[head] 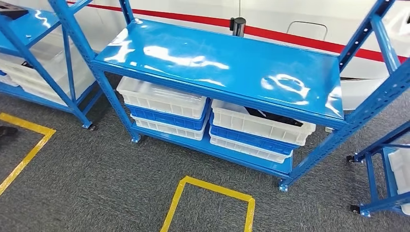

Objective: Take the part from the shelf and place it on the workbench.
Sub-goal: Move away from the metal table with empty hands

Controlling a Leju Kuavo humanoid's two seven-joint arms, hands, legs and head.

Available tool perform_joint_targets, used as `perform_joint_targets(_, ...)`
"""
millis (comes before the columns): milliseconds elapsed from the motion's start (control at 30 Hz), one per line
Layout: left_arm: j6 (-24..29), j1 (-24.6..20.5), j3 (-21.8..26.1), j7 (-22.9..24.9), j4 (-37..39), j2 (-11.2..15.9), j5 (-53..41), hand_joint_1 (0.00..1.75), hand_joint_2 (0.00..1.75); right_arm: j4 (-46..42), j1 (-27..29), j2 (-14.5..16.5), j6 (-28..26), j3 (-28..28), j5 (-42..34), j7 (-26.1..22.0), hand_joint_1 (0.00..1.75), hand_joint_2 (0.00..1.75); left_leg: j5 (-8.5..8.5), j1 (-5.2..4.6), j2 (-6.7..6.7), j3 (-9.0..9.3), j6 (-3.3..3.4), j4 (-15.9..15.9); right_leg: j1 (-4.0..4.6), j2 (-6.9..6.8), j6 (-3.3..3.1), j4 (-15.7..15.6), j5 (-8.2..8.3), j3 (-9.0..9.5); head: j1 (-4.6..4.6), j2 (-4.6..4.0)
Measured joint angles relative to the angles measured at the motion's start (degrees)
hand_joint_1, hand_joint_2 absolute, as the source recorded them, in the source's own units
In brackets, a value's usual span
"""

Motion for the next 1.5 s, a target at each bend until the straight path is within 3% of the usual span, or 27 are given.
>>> perform_joint_targets(67,0.0,0.1,0.0,-0.1,0.0,0.0,-0.1,0.0,0.0,0.0,-0.1,0.2,0.1,0.0,0.2,0.0,0.0,0.0,-3.6,0.14,-3.11,-2.86,-0.19,6.6,-0.21,1.36,-0.39,-0.1,0.13,0.34,-0.25,0.0)
perform_joint_targets(100,0.0,0.2,0.0,-0.1,0.0,0.0,-0.2,0.0,0.0,0.0,-0.1,0.3,0.2,0.0,0.2,-0.1,0.0,0.0,-5.19,0.16,-3.86,-4.76,-0.24,10.4,-0.18,2.13,-0.48,-0.1,0.13,0.35,-0.28,0.01)
perform_joint_targets(133,0.0,0.3,0.0,-0.1,0.0,0.0,-0.3,0.0,0.0,0.0,-0.1,0.3,0.3,0.0,0.3,-0.2,0.0,0.0,-5.93,0.16,-4.23,-6.3,-0.28,13.2,-0.15,2.98,-0.5,0.0,0.12,0.41,-0.28,0.0)
perform_joint_targets(167,0.0,0.3,0.0,-0.1,0.0,0.0,-0.3,0.0,0.0,0.0,0.0,0.3,0.3,0.0,0.3,-0.3,0.0,0.0,-5.38,0.2,-4.38,-6.94,-0.31,13.9,-0.15,3.85,-0.51,0.0,0.09,0.51,-0.27,0.0)
perform_joint_targets(200,0.0,0.3,0.0,-0.2,0.0,0.1,-0.3,0.0,0.0,0.0,0.0,0.3,0.3,0.0,0.3,-0.3,0.0,0.0,-3.8,0.27,-4.52,-6.56,-0.31,12.5,-0.2,4.69,-0.5,0.0,0.07,0.65,-0.28,0.0)
perform_joint_targets(267,-0.1,0.3,0.0,-0.2,0.0,0.2,-0.3,0.0,0.0,0.0,0.1,0.4,0.4,0.0,0.5,-0.5,0.0,0.0,0.58,0.56,-5.59,-3.73,-0.37,5.3,-0.29,6.08,-0.29,0.2,-0.1,0.89,-0.31,0.0)
perform_joint_targets(300,-0.2,0.3,0.0,-0.2,0.0,0.2,-0.3,0.0,0.0,0.0,0.0,0.4,0.3,0.0,0.6,-0.7,0.0,0.0,1.89,0.68,-6.38,-2.55,-0.36,2.0,-0.2,6.67,-0.04,0.4,-0.28,0.83,-0.33,0.0)
perform_joint_targets(333,-0.3,0.2,0.0,-0.2,0.1,0.2,-0.3,0.0,0.0,0.0,0.0,0.4,0.3,0.0,0.9,-0.9,0.0,0.0,2.58,0.7,-7.04,-1.82,-0.28,-0.2,-0.1,7.08,0.23,0.5,-0.43,0.71,-0.31,0.0)
perform_joint_targets(400,-0.6,0.0,0.0,-0.2,0.1,0.2,-0.3,0.0,0.0,0.0,0.1,0.4,0.2,0.0,1.3,-1.3,0.0,0.0,2.49,0.42,-7.32,-1.71,0.36,-1.2,-0.09,7.72,0.87,0.5,-0.57,0.12,-0.28,0.0)
perform_joint_targets(433,-0.7,-0.1,0.0,-0.3,0.1,0.2,-0.2,0.0,0.0,0.0,0.3,0.4,0.2,0.0,1.4,-1.4,0.0,0.0,2.59,0.37,-7.02,-1.62,0.82,-1.3,-0.19,7.72,1.13,0.3,-0.56,-0.05,-0.25,0.0)
perform_joint_targets(500,-0.8,-0.1,0.0,-0.4,0.1,0.2,-0.2,0.0,0.0,0.0,0.4,0.3,0.1,0.0,1.5,-1.4,0.0,0.0,2.89,0.41,-6.44,-1.39,1.7,-1.5,-0.18,5.82,1.33,2.0,-1.56,-0.92,-0.13,0.0)
perform_joint_targets(567,-0.8,0.0,0.0,-0.5,0.1,0.2,-0.2,0.0,0.0,0.0,0.2,0.3,0.0,0.1,1.6,-1.4,0.0,0.0,3.05,0.31,-5.79,-1.36,2.21,-1.6,-0.08,2.94,0.9,8.1,-4.57,-3.82,0.02,0.0)
perform_joint_targets(633,-0.8,0.2,0.0,-0.5,0.1,0.3,-0.2,0.0,0.0,0.0,0.0,0.4,0.0,0.1,1.7,-1.4,0.0,0.0,2.99,0.07,-5.02,-1.47,2.42,-1.6,-0.09,1.85,0.61,15.6,-7.56,-7.62,0.04,0.0)
perform_joint_targets(667,-0.8,0.2,0.0,-0.6,0.1,0.3,-0.2,0.0,0.0,0.0,0.0,0.4,0.0,0.1,1.7,-1.4,0.0,0.0,2.95,-0.02,-4.74,-1.47,2.46,-1.6,-0.08,1.73,0.78,17.2,-7.81,-8.46,0.03,0.0)
perform_joint_targets(700,-0.8,0.2,0.0,-0.6,0.1,0.3,-0.2,0.0,0.0,0.0,0.1,0.4,0.0,0.1,1.7,-1.4,0.0,0.0,2.91,-0.08,-4.55,-1.45,2.48,-1.6,-0.07,1.69,1.14,16.5,-7.14,-8.14,0.05,0.0)
perform_joint_targets(767,-0.8,0.2,0.0,-0.6,0.1,0.2,-0.2,0.0,0.0,0.0,0.1,0.3,0.0,0.1,1.6,-1.4,0.0,0.0,2.85,-0.12,-4.39,-1.33,2.42,-1.6,0.02,1.38,1.84,8.8,-3.97,-4.28,0.06,0.0)
perform_joint_targets(833,-1.0,0.2,0.0,-0.7,0.1,0.1,-0.1,0.0,0.0,0.0,0.0,0.3,-0.1,0.1,1.6,-1.4,0.0,0.0,2.67,-0.35,-4.32,-1.19,2.08,-1.6,0.43,0.98,1.68,2.0,-1.63,-0.93,0.04,0.0)
perform_joint_targets(867,-1.1,0.2,0.0,-0.8,0.1,0.1,0.0,0.0,0.0,0.0,-0.1,0.3,-0.1,0.1,1.6,-1.4,0.0,0.0,2.47,-0.5,-4.29,-1.12,1.95,-1.5,0.58,0.89,1.49,0.6,-1.05,-0.14,0.04,0.0)
perform_joint_targets(1000,-1.6,0.2,0.2,-1.0,0.1,0.1,0.2,0.0,0.0,0.0,0.0,0.3,-0.1,0.1,1.8,-1.2,0.0,0.0,2.58,-0.55,-4.23,-0.85,2.85,-1.8,0.69,1.14,1.49,0.4,-0.43,0.25,-0.02,0.0)
perform_joint_targets(1300,-2.2,0.2,0.5,-1.1,0.1,0.1,0.3,0.0,0.0,0.0,0.0,0.3,-0.1,0.1,2.0,-1.1,0.0,0.0,2.97,-0.37,-4.22,-0.51,1.45,-2.6,0.93,1.21,1.01,0.4,-0.46,0.17,-0.01,0.0)
perform_joint_targets(1500,-2.8,0.2,1.0,-1.4,0.1,0.1,0.6,0.0,0.0,0.0,0.0,0.3,-0.1,0.0,2.0,-1.1,0.0,0.0,3.03,-0.43,-4.22,-0.55,1.33,-2.6,0.85,1.21,0.82,0.4,-0.37,0.15,0.02,0.0)
